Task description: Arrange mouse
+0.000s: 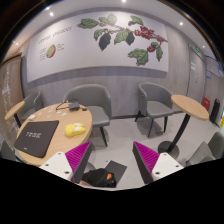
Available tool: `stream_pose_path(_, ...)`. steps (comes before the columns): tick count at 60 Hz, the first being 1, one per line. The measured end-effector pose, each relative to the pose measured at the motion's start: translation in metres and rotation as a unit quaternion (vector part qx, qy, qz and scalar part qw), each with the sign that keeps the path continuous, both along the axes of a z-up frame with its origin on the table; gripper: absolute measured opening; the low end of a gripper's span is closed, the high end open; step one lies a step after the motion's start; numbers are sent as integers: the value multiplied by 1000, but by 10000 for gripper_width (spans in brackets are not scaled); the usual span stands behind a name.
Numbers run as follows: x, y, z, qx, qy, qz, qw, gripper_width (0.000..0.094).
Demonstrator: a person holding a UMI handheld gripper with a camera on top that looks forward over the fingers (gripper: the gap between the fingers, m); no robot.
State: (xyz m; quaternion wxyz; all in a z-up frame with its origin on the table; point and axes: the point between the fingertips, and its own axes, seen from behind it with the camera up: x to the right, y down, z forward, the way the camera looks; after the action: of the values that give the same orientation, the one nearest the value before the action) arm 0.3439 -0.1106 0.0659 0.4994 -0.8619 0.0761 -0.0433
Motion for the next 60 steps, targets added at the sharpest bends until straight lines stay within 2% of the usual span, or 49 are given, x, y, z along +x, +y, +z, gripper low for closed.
stream_pose_path(16,-34,19,-7,-11,0,48,999,859)
stream_pose_path(22,-84,46,-23,-17,18,70,997,856)
stream_pose_path(24,-72,42,-26,-22,25,85,996,856)
stream_pose_path(27,-84,54,-35,-27,31,90,995,856)
stream_pose_path(29,-121,72,-41,-26,35,86,995,857)
stream_pose_path(39,-163,95,-62,-44,56,143,987,853)
stream_pose_path(43,-184,119,-75,-51,49,140,988,860)
stream_pose_path(56,-178,181,-81,-52,-2,125,991,857)
stream_pose_path(60,-176,196,-82,-58,-1,119,991,819)
